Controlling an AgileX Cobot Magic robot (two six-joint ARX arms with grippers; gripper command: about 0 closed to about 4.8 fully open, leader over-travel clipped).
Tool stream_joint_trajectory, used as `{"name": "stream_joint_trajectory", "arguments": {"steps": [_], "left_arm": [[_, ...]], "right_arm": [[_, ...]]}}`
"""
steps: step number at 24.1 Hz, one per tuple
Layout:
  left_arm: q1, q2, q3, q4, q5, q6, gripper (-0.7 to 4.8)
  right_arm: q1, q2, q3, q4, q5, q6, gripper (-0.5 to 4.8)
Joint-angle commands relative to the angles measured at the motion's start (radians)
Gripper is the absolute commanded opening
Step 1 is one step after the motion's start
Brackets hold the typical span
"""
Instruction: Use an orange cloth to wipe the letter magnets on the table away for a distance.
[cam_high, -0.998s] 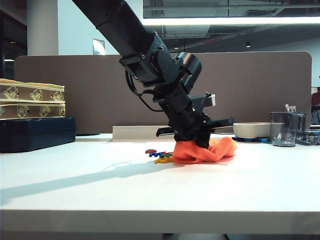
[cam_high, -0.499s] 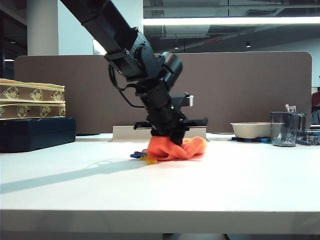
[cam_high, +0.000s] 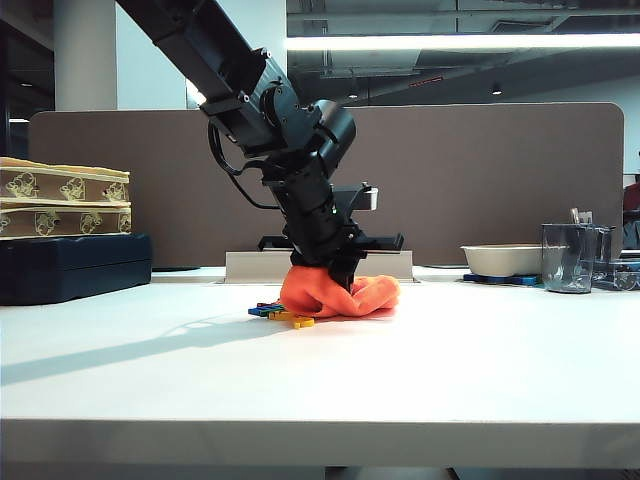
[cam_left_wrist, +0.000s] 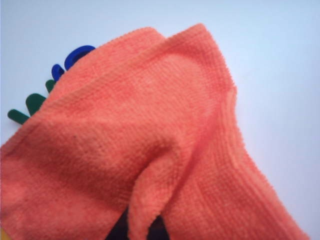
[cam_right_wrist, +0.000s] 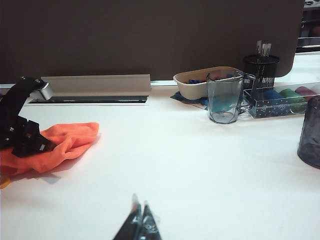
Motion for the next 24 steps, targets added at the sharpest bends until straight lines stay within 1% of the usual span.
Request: {"name": "stream_joint_trajectory", "arguments": {"steps": [1,11,19,20,24], "left_arm": [[0.002,-0.022,0.003,0.020,-0.010,0.021,-0.06],[0.027,-0.051,0.003,0.024,-0.007,0.028,-0.06],[0.023,-0.050,0.001,0.020,0.051,0.026,-0.06],[0.022,-0.050,0.001,0.011,0.069,0.018,-0.06],[0.016,-0.039,0.001,-0.019,0.069,0.016,-0.06]], "right_arm": [[-0.001,-0.003,0.005,0.011,0.001,0.004,-0.01],[-0.001,-0.003,0.005,0.010,0.001,0.004,-0.01],[-0.001,-0.003,0.005,0.010,0.001,0.004,-0.01],[-0.001,-0.003,0.005,0.010,0.001,0.004,-0.01],[-0.001,-0.003,0.005,0.010,0.001,0.004,-0.01]]}}
